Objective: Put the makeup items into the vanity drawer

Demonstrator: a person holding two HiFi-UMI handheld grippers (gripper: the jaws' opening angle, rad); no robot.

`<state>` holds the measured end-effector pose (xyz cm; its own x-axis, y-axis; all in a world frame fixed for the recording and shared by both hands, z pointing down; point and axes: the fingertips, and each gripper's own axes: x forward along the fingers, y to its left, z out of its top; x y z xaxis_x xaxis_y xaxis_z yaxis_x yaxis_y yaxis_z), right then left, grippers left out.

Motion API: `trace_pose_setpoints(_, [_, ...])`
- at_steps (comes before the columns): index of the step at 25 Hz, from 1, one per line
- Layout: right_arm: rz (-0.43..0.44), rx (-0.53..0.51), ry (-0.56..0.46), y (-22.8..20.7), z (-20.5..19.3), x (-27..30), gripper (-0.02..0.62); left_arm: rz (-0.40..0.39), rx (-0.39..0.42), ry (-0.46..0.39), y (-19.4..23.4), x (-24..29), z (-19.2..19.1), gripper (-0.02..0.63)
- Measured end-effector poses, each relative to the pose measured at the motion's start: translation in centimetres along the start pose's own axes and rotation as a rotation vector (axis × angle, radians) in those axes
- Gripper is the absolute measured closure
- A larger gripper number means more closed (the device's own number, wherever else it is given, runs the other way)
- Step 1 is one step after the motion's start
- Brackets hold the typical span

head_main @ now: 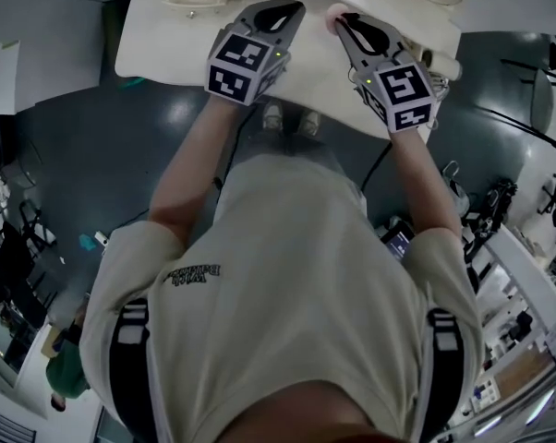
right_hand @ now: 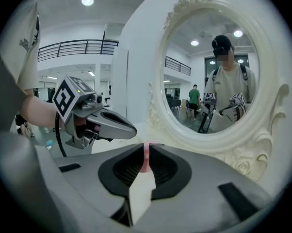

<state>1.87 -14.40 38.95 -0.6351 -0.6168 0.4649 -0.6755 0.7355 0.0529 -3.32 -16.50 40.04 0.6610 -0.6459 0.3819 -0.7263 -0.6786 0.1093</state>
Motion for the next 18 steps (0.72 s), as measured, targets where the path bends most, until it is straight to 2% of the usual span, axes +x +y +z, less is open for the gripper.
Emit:
trace_pose_setpoints(10, [-0.072, -0.039, -0.19, 0.2, 8.2, -8.7, 0.557, -0.012, 0.097, -0.21, -3.9, -5.5, 10.0, 0.592])
trace_pose_setpoints(13, [-0.086, -0.04, -0.238, 0.6, 9.8, -10.9, 0.557, -0.006, 0.127, -0.248, -4.7, -7.1, 11.7, 0.592])
trace_pose_setpoints(18, [-0.135, -0.108, -0.336, 2.0, 12.9, -14.7, 0.557, 0.028, 0.171, -0.312, -5.8, -10.4, 14.1, 0.592])
